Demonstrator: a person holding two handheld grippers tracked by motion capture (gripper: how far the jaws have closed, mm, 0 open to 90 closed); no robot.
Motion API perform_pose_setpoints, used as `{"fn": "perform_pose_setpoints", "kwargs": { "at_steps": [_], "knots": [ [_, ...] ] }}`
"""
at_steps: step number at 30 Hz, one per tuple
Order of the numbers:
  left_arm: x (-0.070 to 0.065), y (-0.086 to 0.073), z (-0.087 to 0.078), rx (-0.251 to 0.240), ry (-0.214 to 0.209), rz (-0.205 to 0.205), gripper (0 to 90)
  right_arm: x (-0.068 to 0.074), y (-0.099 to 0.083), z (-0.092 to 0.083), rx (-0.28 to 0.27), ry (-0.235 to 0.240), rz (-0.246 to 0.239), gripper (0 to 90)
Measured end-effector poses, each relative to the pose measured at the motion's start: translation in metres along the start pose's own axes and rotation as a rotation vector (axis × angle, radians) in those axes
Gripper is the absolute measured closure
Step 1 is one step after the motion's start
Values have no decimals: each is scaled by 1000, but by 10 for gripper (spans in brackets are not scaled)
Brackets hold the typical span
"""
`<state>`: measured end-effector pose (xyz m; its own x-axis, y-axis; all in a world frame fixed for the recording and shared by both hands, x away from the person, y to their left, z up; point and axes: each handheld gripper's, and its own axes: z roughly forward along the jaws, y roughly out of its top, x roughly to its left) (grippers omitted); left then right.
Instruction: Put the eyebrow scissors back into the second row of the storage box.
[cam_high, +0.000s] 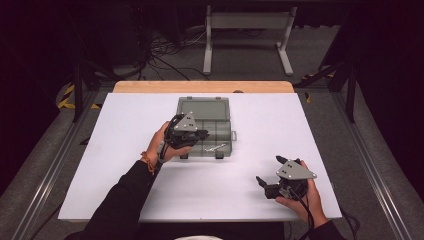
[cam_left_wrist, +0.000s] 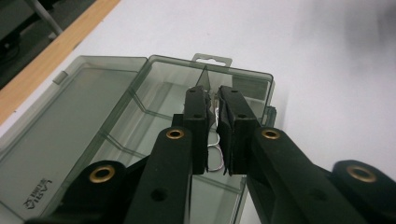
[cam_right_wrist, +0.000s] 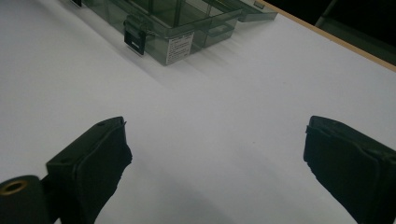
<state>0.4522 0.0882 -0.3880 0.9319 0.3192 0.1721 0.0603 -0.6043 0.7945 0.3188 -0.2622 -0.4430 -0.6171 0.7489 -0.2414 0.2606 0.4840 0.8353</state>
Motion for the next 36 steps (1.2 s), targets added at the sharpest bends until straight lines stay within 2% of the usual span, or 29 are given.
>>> {"fn": "perform_pose_setpoints", "kwargs": {
  "at_steps": [8,13,15,19,27,28,31,36],
  "knots": [
    [-8,-3,-18,-36,39,35,709,0,0,0,-5,-2,2,73],
    [-14,-6,-26,-41,74,55,622,0,1,0,-4,0,1,73],
    [-15,-6,-30,-56,73,61,596,1,1,0,-4,-2,0,73],
    [-17,-6,-35,-62,89,54,518,1,0,0,-2,-1,0,73],
    [-20,-8,-39,-69,127,26,257,1,0,0,-1,-1,-1,73],
    [-21,-9,-40,-69,136,23,257,1,0,0,-1,-1,-1,73],
    [-22,-10,-39,-47,138,-3,117,1,1,0,-1,-1,-1,73],
    [-22,-17,-45,-67,148,-10,54,1,0,0,-1,-1,0,73]
  ]
}}
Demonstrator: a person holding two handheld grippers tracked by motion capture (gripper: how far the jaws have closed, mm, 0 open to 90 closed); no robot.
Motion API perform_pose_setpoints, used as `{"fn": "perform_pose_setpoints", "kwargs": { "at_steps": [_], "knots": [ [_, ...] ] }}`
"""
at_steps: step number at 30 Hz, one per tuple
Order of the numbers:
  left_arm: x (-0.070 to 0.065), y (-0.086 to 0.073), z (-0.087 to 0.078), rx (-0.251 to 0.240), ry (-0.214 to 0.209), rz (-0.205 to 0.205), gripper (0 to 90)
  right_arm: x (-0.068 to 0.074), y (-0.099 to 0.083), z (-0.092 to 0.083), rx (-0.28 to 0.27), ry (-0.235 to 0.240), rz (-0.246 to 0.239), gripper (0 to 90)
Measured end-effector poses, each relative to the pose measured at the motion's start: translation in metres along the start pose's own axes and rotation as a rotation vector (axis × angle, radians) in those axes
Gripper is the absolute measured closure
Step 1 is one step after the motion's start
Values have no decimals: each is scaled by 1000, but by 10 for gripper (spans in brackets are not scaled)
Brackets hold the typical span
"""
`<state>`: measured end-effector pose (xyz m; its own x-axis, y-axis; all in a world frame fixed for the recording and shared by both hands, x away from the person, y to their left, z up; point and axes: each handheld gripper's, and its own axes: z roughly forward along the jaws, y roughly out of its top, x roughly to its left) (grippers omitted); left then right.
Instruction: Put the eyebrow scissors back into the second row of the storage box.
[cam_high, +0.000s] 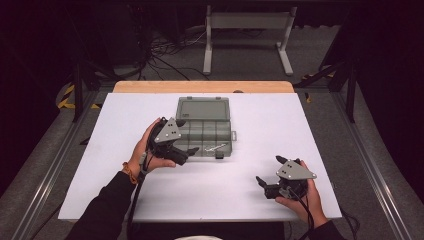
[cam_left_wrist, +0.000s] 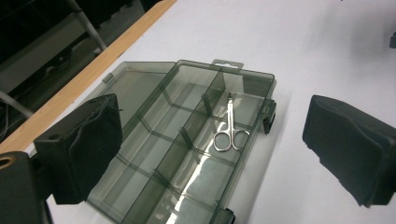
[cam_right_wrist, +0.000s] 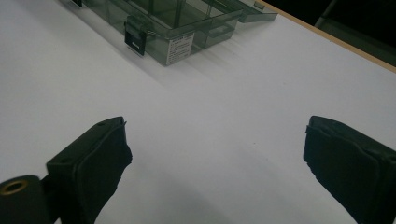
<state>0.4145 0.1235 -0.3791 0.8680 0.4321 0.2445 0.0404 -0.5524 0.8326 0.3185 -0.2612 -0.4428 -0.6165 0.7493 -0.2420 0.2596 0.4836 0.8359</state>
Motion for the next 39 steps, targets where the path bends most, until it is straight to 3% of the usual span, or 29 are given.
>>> {"fn": "perform_pose_setpoints", "kwargs": {
  "at_steps": [4,10,22,39],
  "knots": [
    [0,-5,-6,5,0,5,34,0,0,0,0,0,-1,73],
    [0,-13,-19,1,32,30,29,1,0,0,0,1,-1,73],
    [-7,-25,-41,-36,65,72,24,2,1,1,3,4,-2,74],
    [-17,-51,-69,-47,113,84,24,3,1,2,6,7,2,76]
  ]
}}
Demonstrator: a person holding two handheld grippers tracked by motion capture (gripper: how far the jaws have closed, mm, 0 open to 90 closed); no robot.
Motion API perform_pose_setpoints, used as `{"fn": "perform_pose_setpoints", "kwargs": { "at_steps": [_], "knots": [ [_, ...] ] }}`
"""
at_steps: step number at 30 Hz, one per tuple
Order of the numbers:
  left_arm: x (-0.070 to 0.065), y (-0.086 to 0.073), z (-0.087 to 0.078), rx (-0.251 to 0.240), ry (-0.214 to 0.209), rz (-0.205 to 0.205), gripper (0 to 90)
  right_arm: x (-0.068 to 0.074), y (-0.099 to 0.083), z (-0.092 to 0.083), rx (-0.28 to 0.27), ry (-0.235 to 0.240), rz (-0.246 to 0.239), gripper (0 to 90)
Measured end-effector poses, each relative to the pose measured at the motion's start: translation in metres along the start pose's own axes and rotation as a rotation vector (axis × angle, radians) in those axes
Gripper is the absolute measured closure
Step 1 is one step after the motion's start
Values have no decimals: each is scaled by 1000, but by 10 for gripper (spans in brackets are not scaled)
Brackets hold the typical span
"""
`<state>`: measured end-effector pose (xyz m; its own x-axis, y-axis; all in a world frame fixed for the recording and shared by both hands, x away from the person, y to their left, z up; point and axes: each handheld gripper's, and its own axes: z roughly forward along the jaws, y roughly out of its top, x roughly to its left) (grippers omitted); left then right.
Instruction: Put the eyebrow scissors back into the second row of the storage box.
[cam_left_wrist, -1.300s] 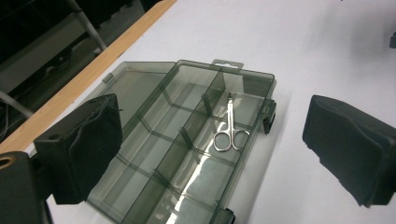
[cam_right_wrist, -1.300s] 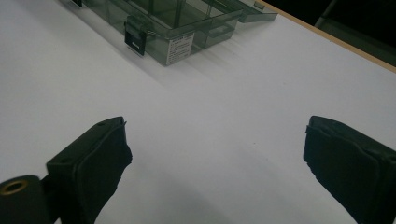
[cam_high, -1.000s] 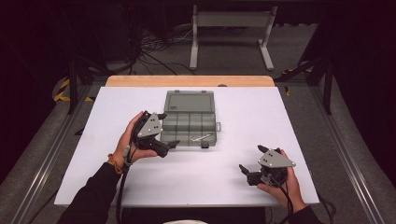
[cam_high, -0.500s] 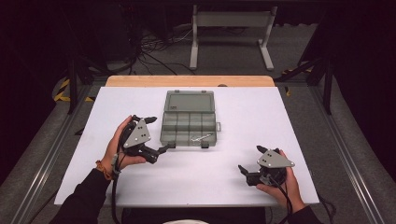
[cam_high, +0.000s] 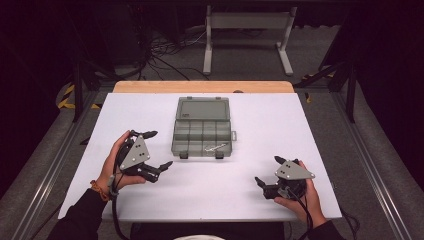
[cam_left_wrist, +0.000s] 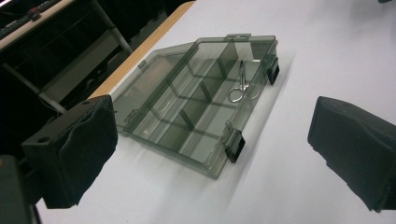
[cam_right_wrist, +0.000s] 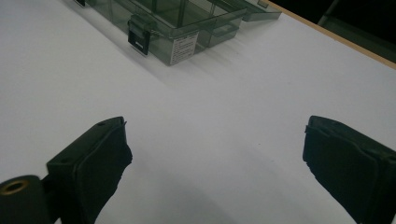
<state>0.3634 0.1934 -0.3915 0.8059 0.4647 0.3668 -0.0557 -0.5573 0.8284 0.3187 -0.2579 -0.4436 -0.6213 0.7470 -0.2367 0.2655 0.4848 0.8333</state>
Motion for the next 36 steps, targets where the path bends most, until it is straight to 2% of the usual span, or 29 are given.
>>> {"fn": "perform_pose_setpoints", "kwargs": {
  "at_steps": [5,12,15,22,28,33,36],
  "knots": [
    [-2,-11,-6,13,7,-5,26,1,0,0,1,0,-4,76],
    [-7,-26,-14,3,57,-18,36,0,0,-1,-14,-4,-4,78],
    [-8,-33,-16,14,62,-23,37,0,0,-2,-16,-5,-4,78],
    [-8,-46,-22,12,72,-62,37,-1,0,-2,-17,-9,-5,78],
    [-9,-60,-28,45,87,-89,38,-2,0,-3,-22,-13,0,78],
    [-8,-68,-31,60,90,-97,39,-1,0,-4,-22,-12,-2,78],
    [-6,-76,-32,62,83,-126,42,-2,0,-4,-24,-18,1,78]
  ]
}}
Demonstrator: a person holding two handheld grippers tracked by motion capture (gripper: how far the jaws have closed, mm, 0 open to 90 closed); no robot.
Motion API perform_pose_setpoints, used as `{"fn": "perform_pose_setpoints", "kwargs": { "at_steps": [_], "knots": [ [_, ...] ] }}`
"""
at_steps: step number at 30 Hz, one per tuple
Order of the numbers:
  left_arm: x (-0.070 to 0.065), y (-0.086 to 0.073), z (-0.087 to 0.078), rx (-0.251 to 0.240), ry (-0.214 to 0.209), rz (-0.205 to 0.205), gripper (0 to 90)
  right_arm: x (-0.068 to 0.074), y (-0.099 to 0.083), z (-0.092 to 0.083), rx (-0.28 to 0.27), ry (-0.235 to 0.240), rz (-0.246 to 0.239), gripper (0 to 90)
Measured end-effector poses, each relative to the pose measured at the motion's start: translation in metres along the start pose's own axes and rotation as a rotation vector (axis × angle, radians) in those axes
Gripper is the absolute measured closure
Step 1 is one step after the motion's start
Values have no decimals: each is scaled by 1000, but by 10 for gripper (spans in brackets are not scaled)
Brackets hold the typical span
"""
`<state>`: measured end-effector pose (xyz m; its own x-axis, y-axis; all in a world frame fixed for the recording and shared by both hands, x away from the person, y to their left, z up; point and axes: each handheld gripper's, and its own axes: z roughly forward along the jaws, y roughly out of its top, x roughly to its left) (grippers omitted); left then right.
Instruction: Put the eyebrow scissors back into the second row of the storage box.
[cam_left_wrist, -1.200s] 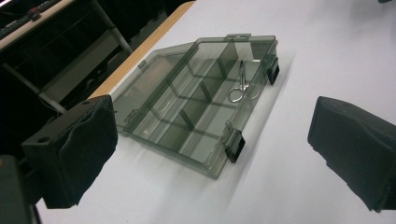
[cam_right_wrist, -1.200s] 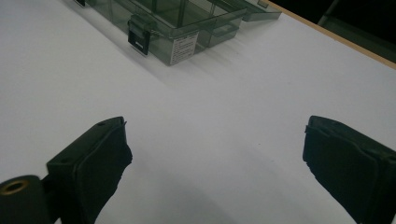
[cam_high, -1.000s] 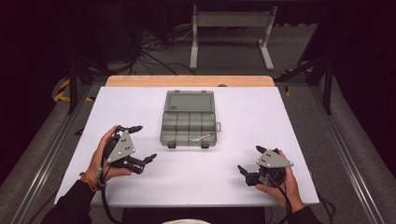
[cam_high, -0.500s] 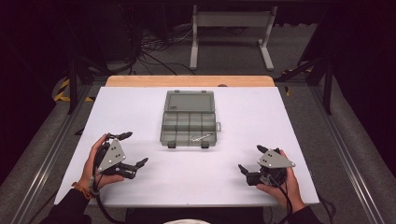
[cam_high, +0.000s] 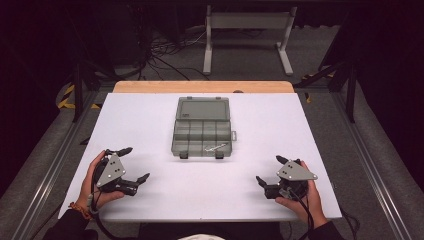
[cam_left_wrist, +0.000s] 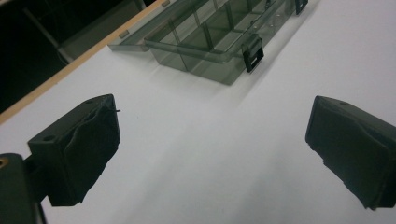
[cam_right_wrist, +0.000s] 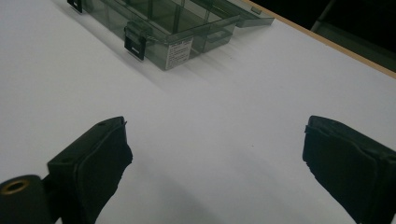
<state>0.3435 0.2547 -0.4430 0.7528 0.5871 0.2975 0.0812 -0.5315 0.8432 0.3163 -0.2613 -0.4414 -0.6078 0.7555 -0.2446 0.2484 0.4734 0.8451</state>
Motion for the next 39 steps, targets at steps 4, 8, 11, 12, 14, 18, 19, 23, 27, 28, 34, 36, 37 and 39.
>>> {"fn": "perform_pose_setpoints", "kwargs": {
  "at_steps": [4,8,11,12,14,18,19,23,27,28,34,36,37,39],
  "knots": [
    [2,-7,1,23,4,-14,43,-1,0,0,1,-4,1,77],
    [4,-16,0,23,-29,-72,45,-1,0,0,0,-5,2,77],
    [7,-22,-2,12,-38,-124,49,-2,-1,0,0,-6,2,77],
    [7,-24,-3,8,-40,-142,49,-2,-1,-1,2,-6,5,77],
    [8,-27,-5,-1,-50,-174,51,-2,-1,-1,3,-6,6,77],
    [6,-31,-11,-7,-39,-192,49,-3,-1,-1,-1,-9,2,77],
    [6,-31,-13,-12,-32,-193,48,-3,-2,-1,0,-9,2,77],
    [5,-28,-17,-43,2,-185,48,-5,-2,-1,3,-6,0,77],
    [2,-24,-17,-53,22,-163,45,-5,-3,-2,-2,-1,13,76],
    [2,-23,-18,-57,25,-163,44,-5,-3,-2,-5,-3,7,77],
    [0,-21,-21,-77,29,-143,45,-3,-1,-4,-13,-6,-5,77],
    [-1,-20,-21,-72,28,-137,45,-2,0,-4,-18,-6,-6,77],
    [-1,-20,-21,-76,26,-139,45,-2,0,-4,-18,-6,-6,77],
    [-1,-20,-21,-78,25,-139,45,0,0,-3,-12,-6,-8,77]
  ]
}}
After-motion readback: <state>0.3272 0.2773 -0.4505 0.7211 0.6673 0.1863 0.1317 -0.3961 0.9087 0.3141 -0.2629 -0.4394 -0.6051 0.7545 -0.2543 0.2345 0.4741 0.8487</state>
